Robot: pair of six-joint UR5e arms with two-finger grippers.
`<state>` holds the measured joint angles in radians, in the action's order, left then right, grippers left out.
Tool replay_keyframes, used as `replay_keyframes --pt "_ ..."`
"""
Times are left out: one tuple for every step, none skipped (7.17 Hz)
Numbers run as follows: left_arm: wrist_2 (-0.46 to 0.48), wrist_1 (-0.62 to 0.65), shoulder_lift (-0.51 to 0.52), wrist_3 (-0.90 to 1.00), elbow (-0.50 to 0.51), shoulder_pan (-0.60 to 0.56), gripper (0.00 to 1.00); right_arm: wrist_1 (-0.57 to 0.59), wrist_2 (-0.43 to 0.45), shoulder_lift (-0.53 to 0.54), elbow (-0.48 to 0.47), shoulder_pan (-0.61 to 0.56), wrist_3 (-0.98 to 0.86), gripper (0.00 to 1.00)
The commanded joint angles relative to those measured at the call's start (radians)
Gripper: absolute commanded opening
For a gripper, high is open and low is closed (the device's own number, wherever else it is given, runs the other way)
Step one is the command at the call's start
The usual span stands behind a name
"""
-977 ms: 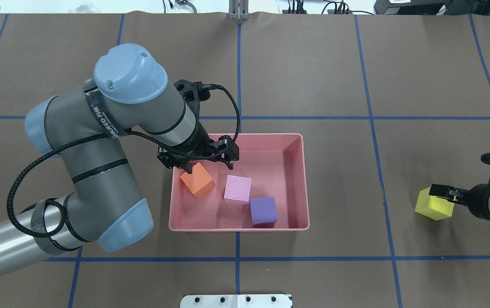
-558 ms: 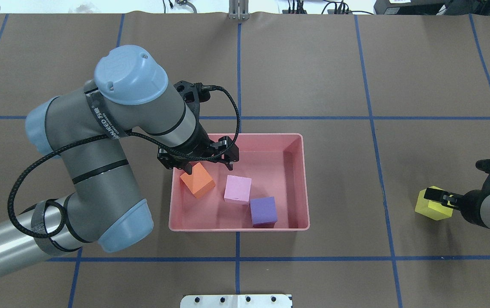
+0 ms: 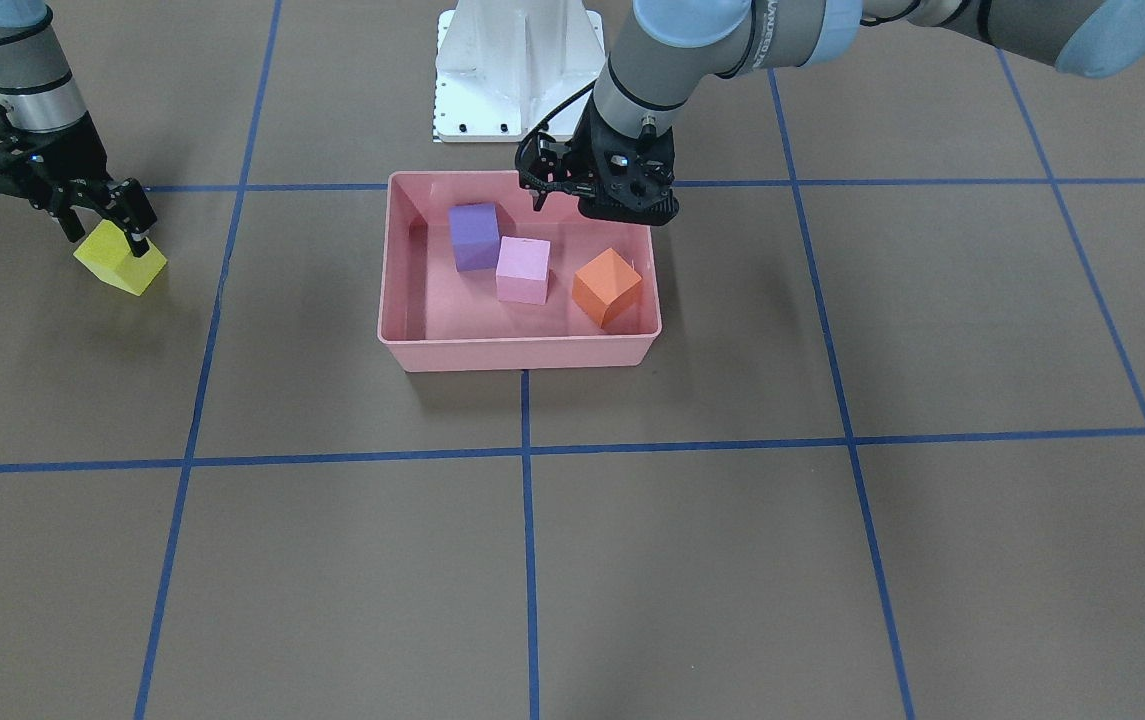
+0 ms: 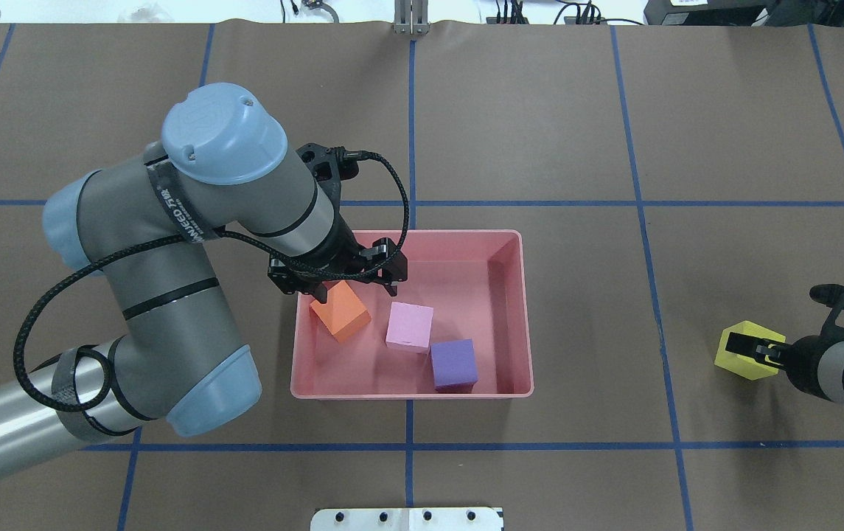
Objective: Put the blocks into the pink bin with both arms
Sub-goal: 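Grasp the yellow cube with the right gripper while the left gripper hovers over the bin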
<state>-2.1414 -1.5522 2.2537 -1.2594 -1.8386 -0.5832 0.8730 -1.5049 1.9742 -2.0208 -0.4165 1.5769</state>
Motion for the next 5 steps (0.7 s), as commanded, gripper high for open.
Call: replay_keyframes --pt "0.000 0.000 -0.002 0.000 0.001 0.000 1.00 0.040 0.032 -0.008 0.001 0.033 -0.001 1.00" --pt "0.000 0.000 -0.005 0.002 0.002 0.000 1.00 0.055 0.057 -0.008 0.001 0.047 -0.001 0.90" --pt "0.000 0.000 -0.008 0.002 0.002 0.000 1.00 0.081 0.072 -0.015 -0.001 0.054 -0.001 0.64" --pt "0.000 0.000 -0.008 0.003 0.001 0.000 1.00 0.121 0.072 -0.043 -0.013 0.050 -0.006 0.28" --pt "0.000 0.000 -0.008 0.006 -0.001 0.000 1.00 0.177 0.068 -0.054 -0.050 0.036 -0.015 0.15"
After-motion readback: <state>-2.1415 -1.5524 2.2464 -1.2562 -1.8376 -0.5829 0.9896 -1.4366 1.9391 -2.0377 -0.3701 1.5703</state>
